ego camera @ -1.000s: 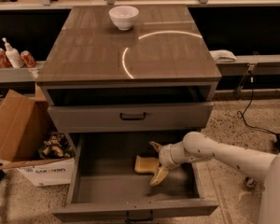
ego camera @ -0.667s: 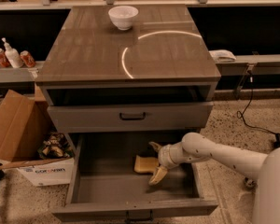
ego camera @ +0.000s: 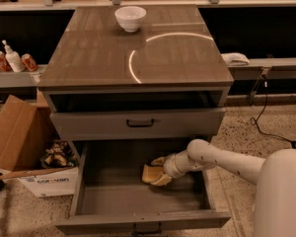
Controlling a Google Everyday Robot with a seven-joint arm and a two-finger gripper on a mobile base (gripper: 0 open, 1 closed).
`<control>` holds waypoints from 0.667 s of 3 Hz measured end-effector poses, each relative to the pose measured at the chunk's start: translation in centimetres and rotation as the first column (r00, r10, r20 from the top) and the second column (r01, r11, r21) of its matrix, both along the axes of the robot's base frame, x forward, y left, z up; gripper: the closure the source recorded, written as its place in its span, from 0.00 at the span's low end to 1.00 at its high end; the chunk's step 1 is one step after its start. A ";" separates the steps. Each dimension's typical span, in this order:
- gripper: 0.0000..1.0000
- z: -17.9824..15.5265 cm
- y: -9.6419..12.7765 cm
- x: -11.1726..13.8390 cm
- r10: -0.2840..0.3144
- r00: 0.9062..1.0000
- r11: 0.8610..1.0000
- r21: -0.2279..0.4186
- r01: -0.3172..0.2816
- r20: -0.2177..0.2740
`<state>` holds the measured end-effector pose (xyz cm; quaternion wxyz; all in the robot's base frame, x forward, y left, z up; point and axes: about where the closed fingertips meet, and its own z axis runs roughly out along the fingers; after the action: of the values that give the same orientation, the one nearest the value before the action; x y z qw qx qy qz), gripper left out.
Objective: Pick sponge from middle drawer and place on counter
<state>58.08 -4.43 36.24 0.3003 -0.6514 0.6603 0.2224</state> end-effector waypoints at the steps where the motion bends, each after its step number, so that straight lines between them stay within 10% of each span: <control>1: 0.66 -0.8 0.7 0.1 0.014 1.000 1.000 0.001 -0.014 -0.021; 2: 0.89 0.1 1.2 -0.3 0.046 0.999 0.997 0.060 -0.045 -0.014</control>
Offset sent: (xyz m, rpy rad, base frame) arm -0.0070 0.0123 0.0181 0.1342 -0.0065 0.0905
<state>57.80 -3.27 36.37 0.3092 -0.6552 0.6409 0.2537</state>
